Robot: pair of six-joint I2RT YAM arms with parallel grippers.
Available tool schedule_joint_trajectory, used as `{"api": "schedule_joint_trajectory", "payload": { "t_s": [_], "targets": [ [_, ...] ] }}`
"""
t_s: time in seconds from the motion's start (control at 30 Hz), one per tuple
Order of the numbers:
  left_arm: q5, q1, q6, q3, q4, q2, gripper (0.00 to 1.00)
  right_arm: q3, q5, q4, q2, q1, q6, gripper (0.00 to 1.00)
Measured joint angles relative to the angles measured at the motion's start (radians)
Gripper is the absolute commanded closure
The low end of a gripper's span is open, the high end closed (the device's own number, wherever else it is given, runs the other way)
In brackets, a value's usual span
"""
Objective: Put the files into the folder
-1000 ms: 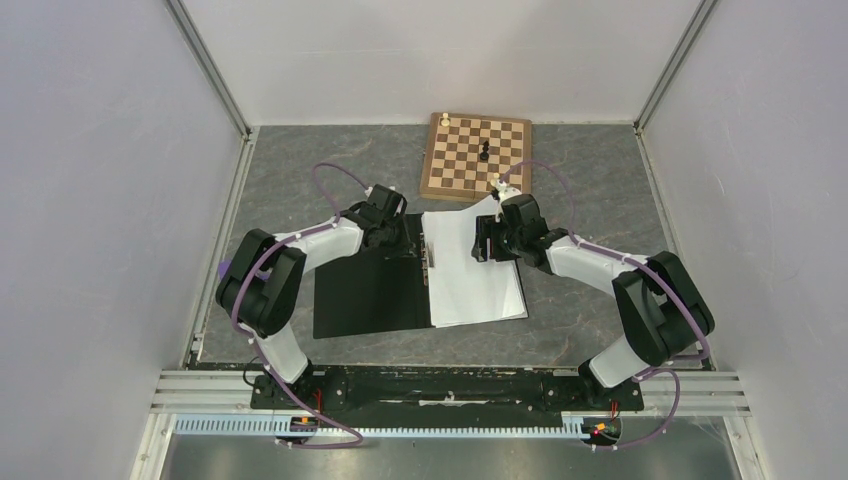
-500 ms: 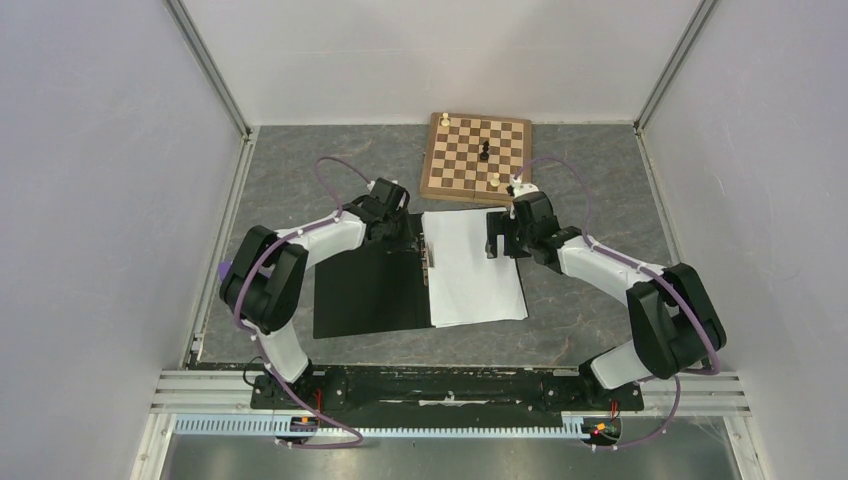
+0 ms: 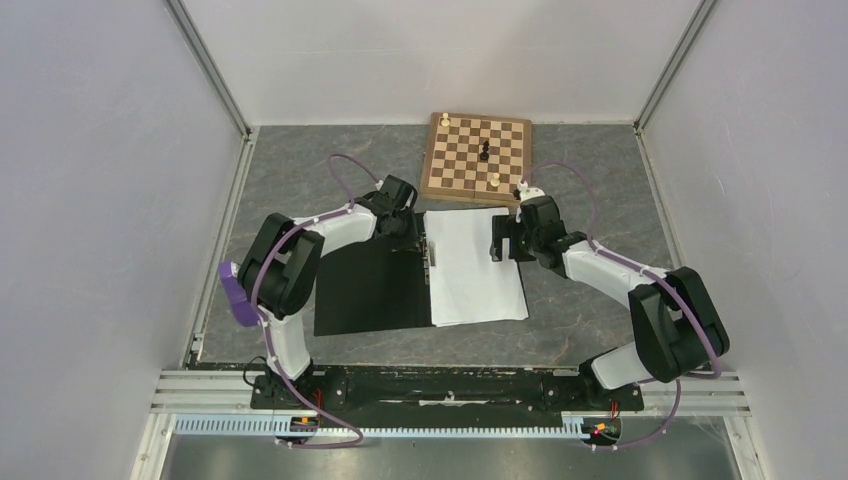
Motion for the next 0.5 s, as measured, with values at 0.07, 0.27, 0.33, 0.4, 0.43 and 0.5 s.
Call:
{"api": "schedule_joint_trajectory", "payload": {
  "t_s": [0.07, 0.27, 0.33, 0.4, 0.43, 0.5],
  "targets": [
    [0.0, -0.003, 0.002, 0.006, -0.003, 0.005, 0.98, -0.012, -0.006, 0.01, -0.002, -0.005, 0.001, 0.1],
    [0.0, -0.006, 0.007, 0.016, -0.007, 0.013, 0.98, -0.056, -0.02, 0.039, -0.002, -0.01, 0.009, 0.1],
    [0.0, -0.008, 0.007, 0.019, -0.007, 0.015, 0.98, -0.065, -0.035, 0.048, -0.002, -0.01, 0.012, 0.1],
    [0.0, -0.008, 0.008, 0.019, -0.007, 0.016, 0.98, -0.071, -0.048, 0.057, -0.002, -0.01, 0.02, 0.1],
    [0.001, -0.008, 0.008, 0.019, -0.007, 0.016, 0.98, -0.073, -0.055, 0.062, -0.002, -0.01, 0.021, 0.1],
    [0.0, -0.009, 0.008, 0.019, -0.007, 0.016, 0.98, -0.077, -0.067, 0.075, -0.002, -0.01, 0.027, 0.1]
  ]
}}
